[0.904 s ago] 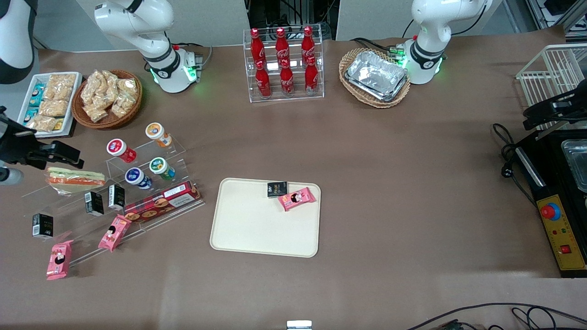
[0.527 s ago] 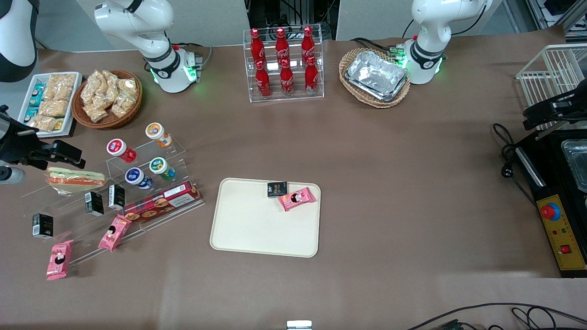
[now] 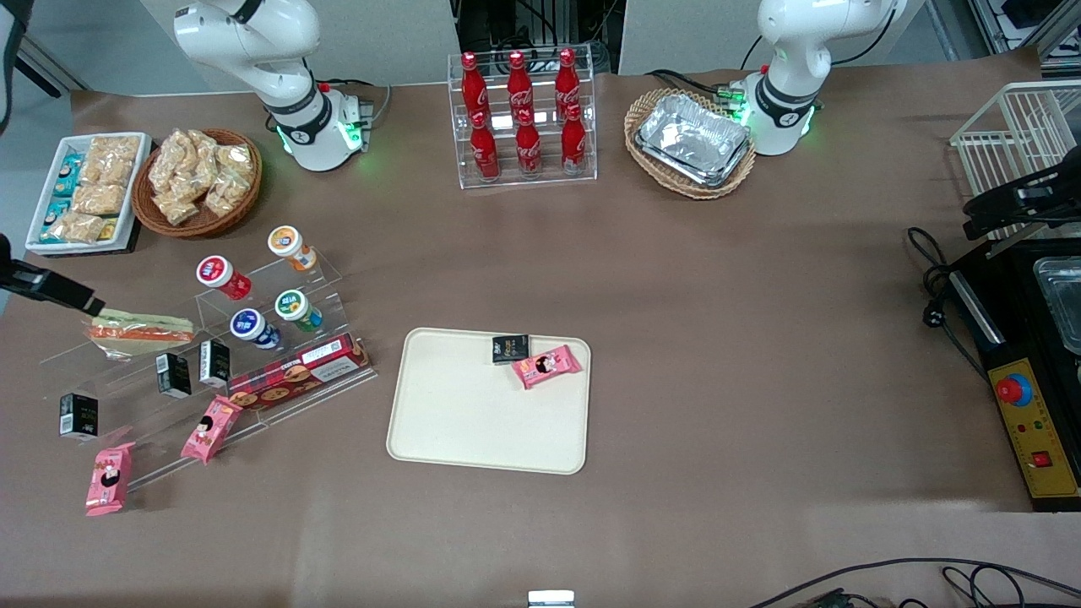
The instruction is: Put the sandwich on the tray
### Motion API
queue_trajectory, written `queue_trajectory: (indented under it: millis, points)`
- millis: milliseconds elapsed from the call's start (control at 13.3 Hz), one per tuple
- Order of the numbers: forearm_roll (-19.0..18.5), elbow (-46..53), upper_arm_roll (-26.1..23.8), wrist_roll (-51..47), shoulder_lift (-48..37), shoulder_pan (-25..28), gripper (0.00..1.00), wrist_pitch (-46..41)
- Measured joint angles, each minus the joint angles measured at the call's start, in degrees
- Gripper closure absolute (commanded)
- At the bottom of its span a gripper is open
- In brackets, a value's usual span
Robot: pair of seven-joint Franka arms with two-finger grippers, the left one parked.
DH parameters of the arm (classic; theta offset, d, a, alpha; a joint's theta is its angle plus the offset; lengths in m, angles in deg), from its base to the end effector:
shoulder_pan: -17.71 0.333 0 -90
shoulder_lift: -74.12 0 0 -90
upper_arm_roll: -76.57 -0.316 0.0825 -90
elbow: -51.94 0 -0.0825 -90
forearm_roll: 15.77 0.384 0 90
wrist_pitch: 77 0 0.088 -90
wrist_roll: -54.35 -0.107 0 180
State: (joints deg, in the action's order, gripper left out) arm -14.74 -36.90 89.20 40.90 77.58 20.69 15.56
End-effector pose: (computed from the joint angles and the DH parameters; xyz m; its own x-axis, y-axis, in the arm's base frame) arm 0.5693 -0.0911 0.6047 0.9197 -0.3926 0.0047 -0.3926 -0.9197 -0.0060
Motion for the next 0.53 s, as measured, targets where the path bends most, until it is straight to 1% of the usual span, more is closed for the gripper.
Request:
queue_trajectory:
  millis: [226,452,527]
  points:
    - [0.0,0.0,2.55,-12.46,-0.3,0.0,0.0,-0.09]
    - [0.1,0.0,6.26,-19.7,-0.35,-0.14,0.0,-0.12]
    - [0.68,0.0,7.69,-21.27,-0.33,-0.19,0.0,-0.12]
